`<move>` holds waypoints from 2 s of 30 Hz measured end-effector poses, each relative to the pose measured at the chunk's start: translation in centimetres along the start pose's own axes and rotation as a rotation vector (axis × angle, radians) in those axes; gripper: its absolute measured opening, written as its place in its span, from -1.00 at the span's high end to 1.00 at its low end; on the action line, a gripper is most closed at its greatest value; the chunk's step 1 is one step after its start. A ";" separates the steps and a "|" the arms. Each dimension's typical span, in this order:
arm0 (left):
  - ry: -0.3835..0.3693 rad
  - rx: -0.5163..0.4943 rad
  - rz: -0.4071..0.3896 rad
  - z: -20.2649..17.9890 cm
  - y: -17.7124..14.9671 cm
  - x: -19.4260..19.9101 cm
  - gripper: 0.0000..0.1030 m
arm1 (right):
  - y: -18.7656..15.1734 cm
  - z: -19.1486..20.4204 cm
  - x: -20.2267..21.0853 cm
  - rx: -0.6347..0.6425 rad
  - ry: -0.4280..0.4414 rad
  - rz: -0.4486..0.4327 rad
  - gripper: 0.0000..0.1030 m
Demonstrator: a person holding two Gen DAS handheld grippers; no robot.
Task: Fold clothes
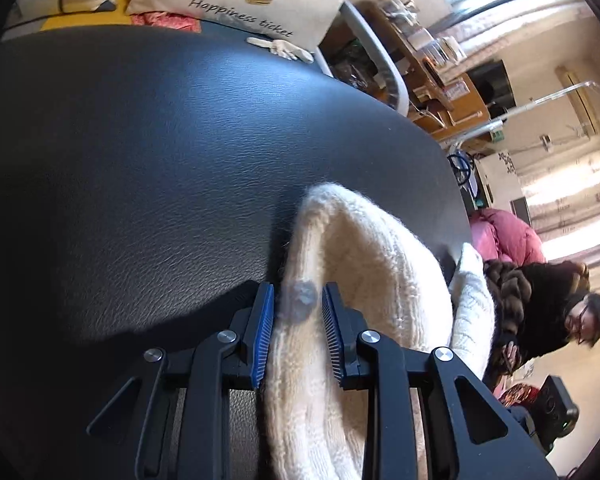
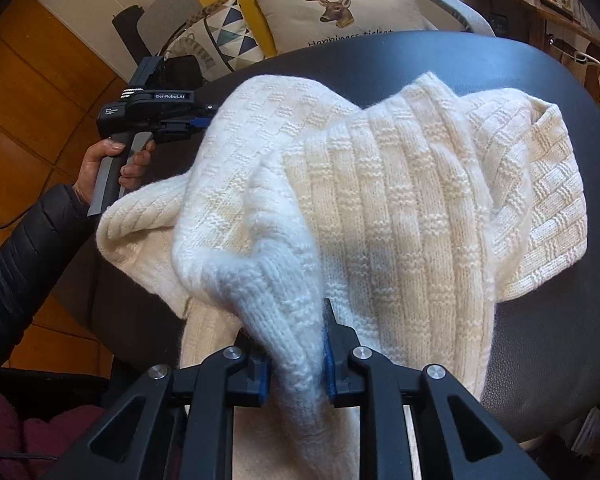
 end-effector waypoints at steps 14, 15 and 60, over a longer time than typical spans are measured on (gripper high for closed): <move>0.072 -0.041 -0.216 -2.2 0.5 3.9 0.97 | -0.1 -0.3 1.1 -0.001 -0.015 -0.006 0.57; 0.040 -0.036 -0.267 -2.5 0.7 5.8 0.97 | -0.2 -0.4 1.4 0.002 -0.011 -0.011 0.58; -0.066 -0.145 -0.148 -4.7 -24.8 12.5 0.94 | 15.5 -2.7 -7.2 0.202 -0.200 0.151 0.80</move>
Point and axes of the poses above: each gripper's, at about its wrist camera, not at the fingertips, and x roughly against the way its jaws point, z to its left, y to its top, the point moved 7 cm from there along -x, roughly the way its jaws point, and after that the axes turned 2 degrees about z, right-handed, at the moved point
